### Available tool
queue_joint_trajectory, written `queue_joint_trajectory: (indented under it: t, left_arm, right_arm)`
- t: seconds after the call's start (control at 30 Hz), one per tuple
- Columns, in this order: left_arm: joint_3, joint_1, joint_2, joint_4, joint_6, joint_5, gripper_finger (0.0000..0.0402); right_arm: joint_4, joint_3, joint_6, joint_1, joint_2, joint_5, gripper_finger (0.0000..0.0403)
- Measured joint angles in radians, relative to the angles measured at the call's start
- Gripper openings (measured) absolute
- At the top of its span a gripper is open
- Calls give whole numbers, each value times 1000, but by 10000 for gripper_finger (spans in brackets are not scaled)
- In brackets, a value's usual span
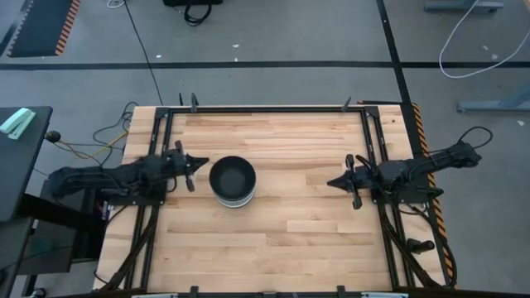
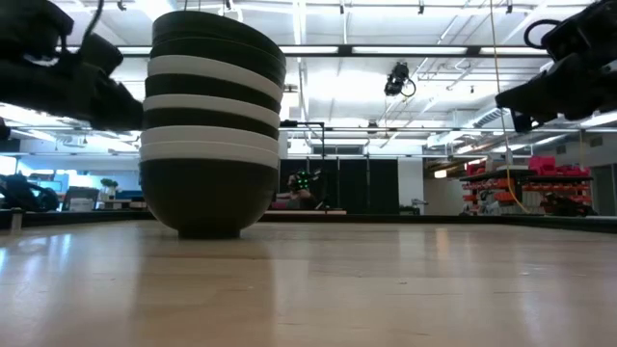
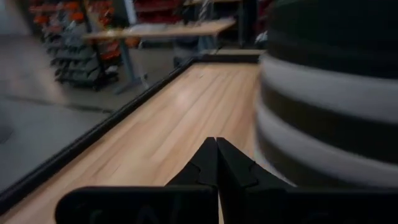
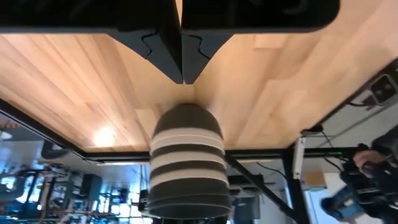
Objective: Nest bowls inside each other
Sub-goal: Return to Home Position
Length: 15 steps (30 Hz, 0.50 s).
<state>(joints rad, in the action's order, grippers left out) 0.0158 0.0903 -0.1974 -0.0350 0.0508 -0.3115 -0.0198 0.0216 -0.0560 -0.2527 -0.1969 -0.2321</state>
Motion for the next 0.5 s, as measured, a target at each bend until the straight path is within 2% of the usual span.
queue_joint_trajectory:
  t: [0.17, 0.5]
  left_arm:
    - [0, 52, -39, 0, -27, 7, 7]
    - [-3, 60, -38, -31, 14, 8, 15]
  right_arm:
    - [1, 0, -5, 28, -11, 0, 0]
    - [-1, 0, -12, 43, -12, 0, 9]
